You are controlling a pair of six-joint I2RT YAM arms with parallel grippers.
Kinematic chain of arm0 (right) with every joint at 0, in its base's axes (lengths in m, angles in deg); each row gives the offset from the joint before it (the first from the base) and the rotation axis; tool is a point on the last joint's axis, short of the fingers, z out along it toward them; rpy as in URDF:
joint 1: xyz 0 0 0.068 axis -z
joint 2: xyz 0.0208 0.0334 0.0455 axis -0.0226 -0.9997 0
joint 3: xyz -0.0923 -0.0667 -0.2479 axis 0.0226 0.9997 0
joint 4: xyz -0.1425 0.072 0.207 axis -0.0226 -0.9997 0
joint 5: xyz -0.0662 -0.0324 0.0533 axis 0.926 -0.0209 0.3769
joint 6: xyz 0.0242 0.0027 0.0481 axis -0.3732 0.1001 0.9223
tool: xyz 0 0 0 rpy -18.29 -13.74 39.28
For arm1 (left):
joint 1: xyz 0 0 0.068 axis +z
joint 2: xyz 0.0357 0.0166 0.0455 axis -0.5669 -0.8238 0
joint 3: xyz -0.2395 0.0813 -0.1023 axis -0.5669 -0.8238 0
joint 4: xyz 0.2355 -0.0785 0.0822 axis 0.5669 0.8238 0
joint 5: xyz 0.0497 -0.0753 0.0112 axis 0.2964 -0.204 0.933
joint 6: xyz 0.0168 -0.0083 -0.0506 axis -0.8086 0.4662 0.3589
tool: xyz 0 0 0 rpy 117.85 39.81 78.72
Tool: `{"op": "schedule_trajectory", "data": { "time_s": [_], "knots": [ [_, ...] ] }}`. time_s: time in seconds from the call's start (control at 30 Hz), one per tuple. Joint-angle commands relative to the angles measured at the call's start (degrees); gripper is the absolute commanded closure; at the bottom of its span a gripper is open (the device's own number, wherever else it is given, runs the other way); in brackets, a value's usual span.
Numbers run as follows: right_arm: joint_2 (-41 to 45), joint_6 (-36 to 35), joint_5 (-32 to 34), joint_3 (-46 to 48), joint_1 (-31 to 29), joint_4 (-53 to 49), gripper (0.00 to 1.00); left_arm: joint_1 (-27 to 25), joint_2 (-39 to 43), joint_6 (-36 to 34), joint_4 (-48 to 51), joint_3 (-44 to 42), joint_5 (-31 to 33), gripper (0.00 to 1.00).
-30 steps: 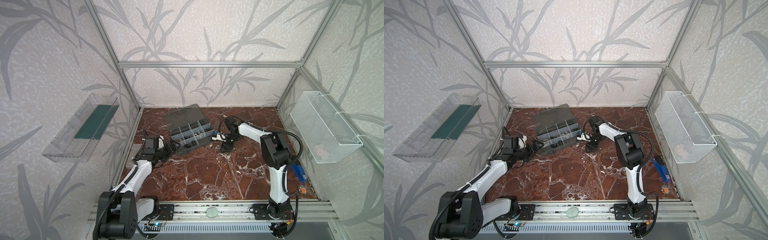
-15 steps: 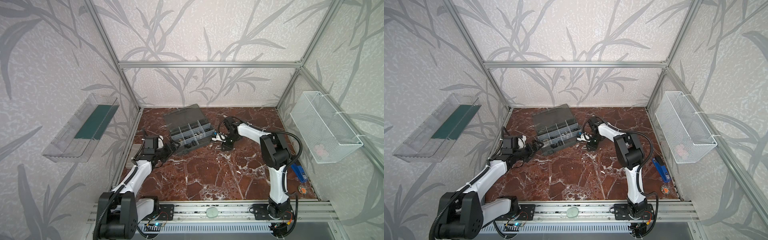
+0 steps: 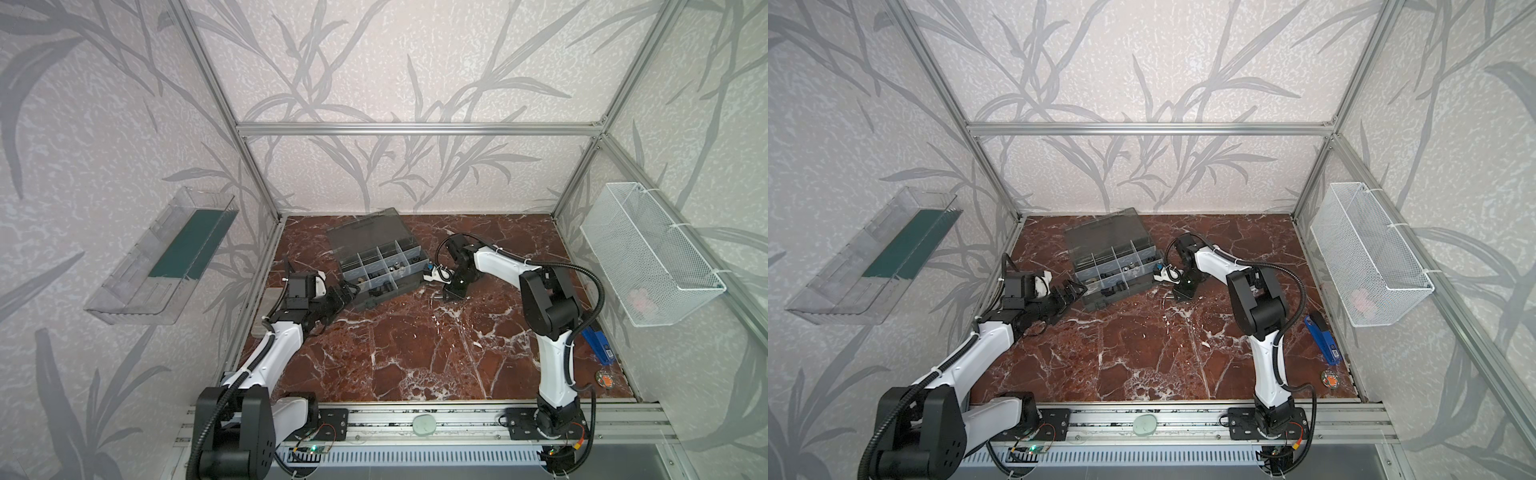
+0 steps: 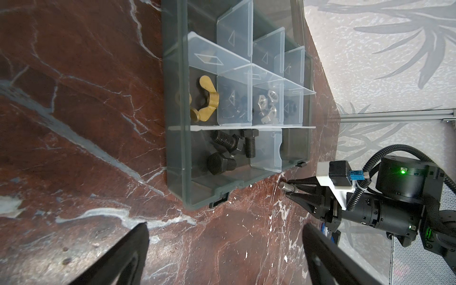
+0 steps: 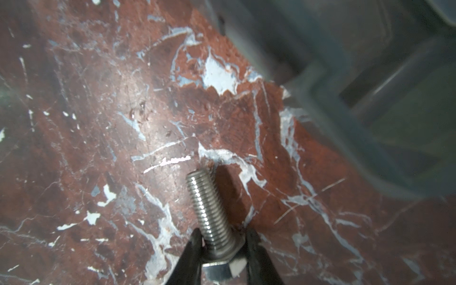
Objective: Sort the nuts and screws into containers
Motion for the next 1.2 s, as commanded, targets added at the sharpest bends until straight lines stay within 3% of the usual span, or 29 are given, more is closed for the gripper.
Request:
{"op": "schedule_trajectory", "data": {
  "time_s": [0.0, 0.3, 0.5, 0.83, 1.17],
  "knots": [
    [4.8, 1.2, -0.7, 0.7, -0.3, -2.9, 1.00, 0.5, 1.1, 0.0, -0.4, -0.4, -0.6, 0.05],
    [15.3, 1.6, -5.8, 0.6, -0.4, -1.9, 1.00, 0.5, 1.6, 0.2, -0.4, -0.4, -0.9, 0.05],
    [16.9, 2.3, -7.0, -2.4, -1.5, 2.5, 1.00, 0.4, 1.7, 0.3, -0.5, -0.4, -1.1, 0.05],
    [7.0, 3.9, -1.4, -12.3, -4.8, 5.4, 1.00, 0.5, 2.1, 0.3, -0.3, -0.4, -1.1, 0.05],
    [-2.4, 6.1, 0.2, -19.7, -5.9, 4.0, 1.00, 0.5, 2.1, 0.3, 0.1, -0.1, -1.0, 0.05]
  ]
}}
